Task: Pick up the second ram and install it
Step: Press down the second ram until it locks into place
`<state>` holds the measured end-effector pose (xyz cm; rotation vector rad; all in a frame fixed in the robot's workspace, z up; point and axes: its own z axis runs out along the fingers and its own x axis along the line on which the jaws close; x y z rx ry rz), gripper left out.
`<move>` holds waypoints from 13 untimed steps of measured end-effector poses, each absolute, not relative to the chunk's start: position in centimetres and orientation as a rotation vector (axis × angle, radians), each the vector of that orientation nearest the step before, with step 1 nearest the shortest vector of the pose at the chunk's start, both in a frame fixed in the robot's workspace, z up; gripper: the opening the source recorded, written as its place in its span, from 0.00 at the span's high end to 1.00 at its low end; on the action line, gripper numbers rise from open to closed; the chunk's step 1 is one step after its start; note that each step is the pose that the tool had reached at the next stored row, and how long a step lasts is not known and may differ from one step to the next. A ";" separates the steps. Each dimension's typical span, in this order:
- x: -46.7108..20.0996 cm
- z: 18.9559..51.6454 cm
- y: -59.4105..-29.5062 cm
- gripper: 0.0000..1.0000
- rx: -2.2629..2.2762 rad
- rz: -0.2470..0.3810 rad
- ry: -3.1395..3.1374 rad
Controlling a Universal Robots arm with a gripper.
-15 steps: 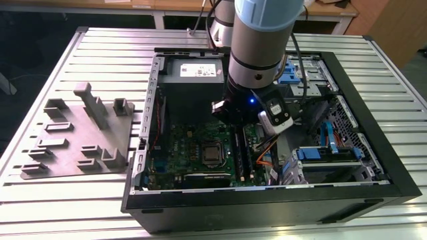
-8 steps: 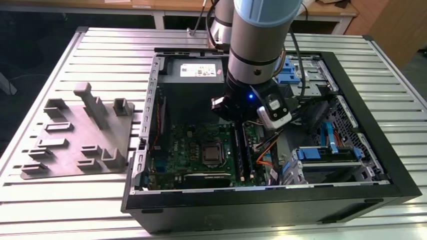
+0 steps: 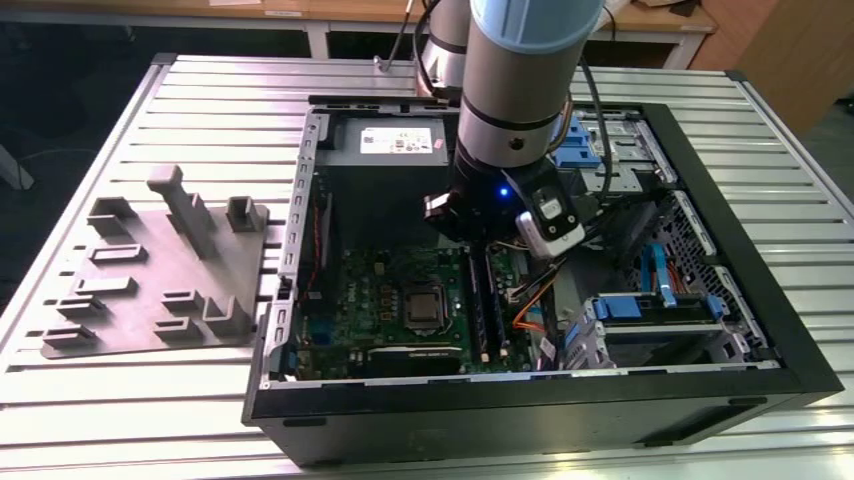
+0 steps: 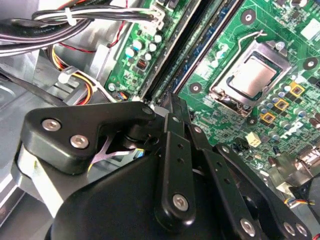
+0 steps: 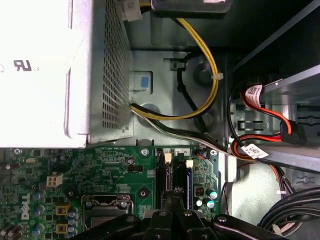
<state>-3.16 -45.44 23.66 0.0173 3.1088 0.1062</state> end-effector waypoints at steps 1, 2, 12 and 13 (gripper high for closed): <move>-3.2 23.6 -45.3 0.90 0.017 0.106 3.109; -3.2 23.6 -45.2 0.90 0.017 0.106 3.109; -3.2 23.1 -44.7 0.90 0.018 0.105 3.109; -3.2 23.1 -44.5 0.90 0.017 0.106 3.109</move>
